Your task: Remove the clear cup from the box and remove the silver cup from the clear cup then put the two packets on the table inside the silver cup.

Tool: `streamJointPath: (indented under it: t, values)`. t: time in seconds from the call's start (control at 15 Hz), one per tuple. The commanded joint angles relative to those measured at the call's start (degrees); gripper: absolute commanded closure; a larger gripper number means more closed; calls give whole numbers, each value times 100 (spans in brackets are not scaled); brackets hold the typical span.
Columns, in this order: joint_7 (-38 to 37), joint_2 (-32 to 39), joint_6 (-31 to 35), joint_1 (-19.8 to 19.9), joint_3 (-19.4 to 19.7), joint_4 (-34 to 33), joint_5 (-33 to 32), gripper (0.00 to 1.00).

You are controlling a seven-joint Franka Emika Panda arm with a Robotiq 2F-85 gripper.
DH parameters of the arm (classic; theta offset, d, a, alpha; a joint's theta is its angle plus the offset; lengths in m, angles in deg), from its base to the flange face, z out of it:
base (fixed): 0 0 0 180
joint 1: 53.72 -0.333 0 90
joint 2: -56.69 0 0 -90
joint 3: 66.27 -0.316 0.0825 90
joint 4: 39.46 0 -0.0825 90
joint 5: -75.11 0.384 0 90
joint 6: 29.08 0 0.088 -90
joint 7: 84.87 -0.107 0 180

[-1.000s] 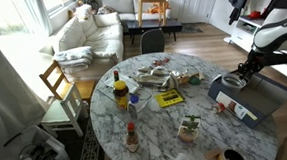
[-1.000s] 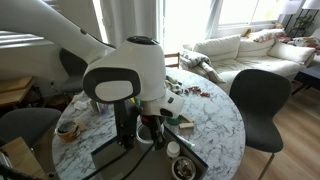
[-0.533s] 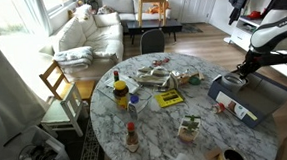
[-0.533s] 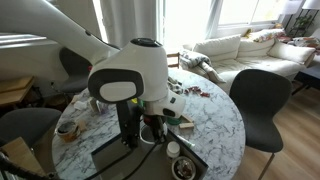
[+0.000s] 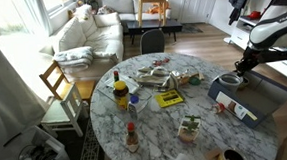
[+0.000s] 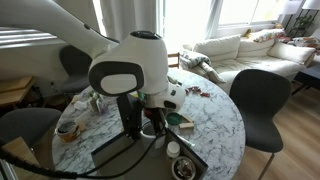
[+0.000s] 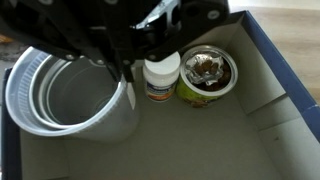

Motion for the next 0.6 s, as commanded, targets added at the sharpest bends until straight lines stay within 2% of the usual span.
streamJointPath:
  t: [0.0,0.27,0.53]
  values:
    - [-493,-543,-259,-214,0,63,-694,99]
    - [-1327,-1206,-443,-547,-226,164,-2033,99]
    - [-2009,-1641,-781,-824,-817,141,-3020,99]
